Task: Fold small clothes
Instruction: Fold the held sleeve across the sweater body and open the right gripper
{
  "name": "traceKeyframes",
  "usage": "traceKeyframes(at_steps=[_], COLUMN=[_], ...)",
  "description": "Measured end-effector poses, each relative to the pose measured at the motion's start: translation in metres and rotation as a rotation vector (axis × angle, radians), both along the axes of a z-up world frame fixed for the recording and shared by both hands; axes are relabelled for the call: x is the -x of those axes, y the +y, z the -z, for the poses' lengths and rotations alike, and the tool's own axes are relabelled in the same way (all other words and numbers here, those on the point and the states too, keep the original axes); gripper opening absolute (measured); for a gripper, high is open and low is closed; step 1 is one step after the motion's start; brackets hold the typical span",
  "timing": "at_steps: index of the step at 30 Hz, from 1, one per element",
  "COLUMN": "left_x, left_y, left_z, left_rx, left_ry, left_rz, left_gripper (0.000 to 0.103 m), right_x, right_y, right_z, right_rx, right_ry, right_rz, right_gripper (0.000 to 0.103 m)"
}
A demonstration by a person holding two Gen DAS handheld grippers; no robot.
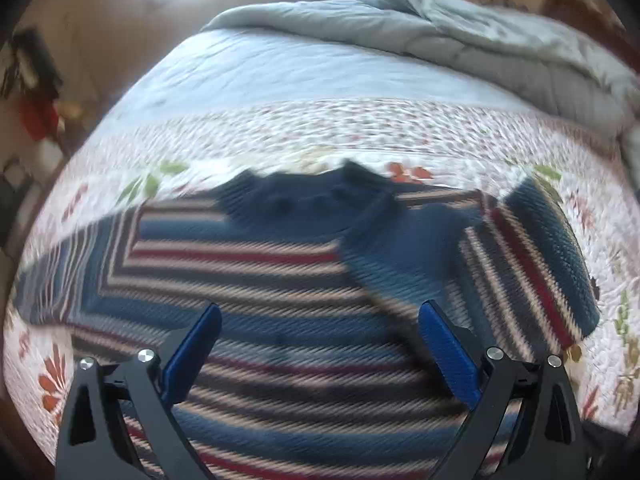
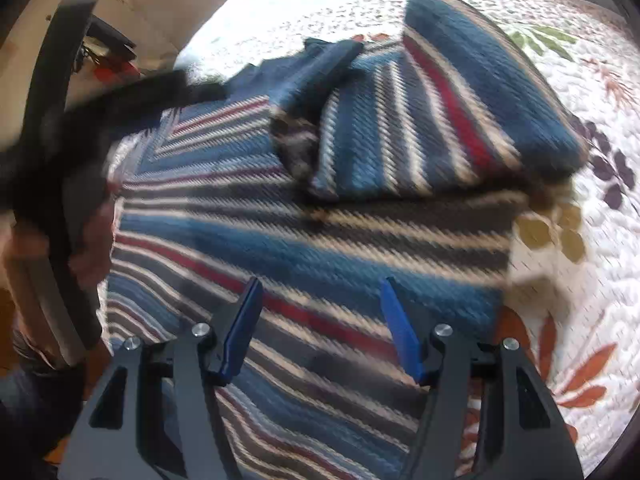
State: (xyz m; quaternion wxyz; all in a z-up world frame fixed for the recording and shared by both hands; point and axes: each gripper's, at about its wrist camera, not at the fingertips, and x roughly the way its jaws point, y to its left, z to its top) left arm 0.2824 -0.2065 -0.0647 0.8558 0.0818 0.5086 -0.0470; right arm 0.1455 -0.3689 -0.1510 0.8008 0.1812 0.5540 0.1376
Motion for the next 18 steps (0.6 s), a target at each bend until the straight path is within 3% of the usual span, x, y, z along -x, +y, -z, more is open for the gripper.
traceKeyframes(at_steps=[3, 5, 7, 8, 12, 18], left_x=[-0.018, -0.03, -0.04, -0.042, -0.048, -0.045], left_y=[-0.041, -0.057, -0.063, -0.063, -0.049, 0.007], left_z=[0.015, 0.03, 0.045, 0.051, 0.05, 0.019], left_rx=[-0.073, -0.12, -0.127, -0.116, 0.007, 0.202], left_ry=[0.022, 0.05, 0.105, 0.129, 0.147, 0.071], left_rz=[0.004, 0.0, 0.002, -0.002, -0.029, -0.098], left_gripper=[0.098, 0.091, 0.062, 0.055, 0.018, 0.013], right_x=[0.009, 0.013, 0.02, 0.025, 0.038, 0.057], right_y=[0.002, 0.0, -0.009, -0.011, -0.023, -0.035], right_z=[0.005, 0.002, -0.001, -0.001, -0.008, -0.017], right_rx=[0.023, 0.042, 0.052, 0.061, 0.058, 0.062], right_ry=[0.0, -0.016, -0.02, -0.022, -0.031, -0.024], right_rz=[-0.008, -0.009, -0.003, 0.003, 0.01, 0.03], right_gripper=[0.062, 0.062, 0.063, 0.063, 0.065, 0.066])
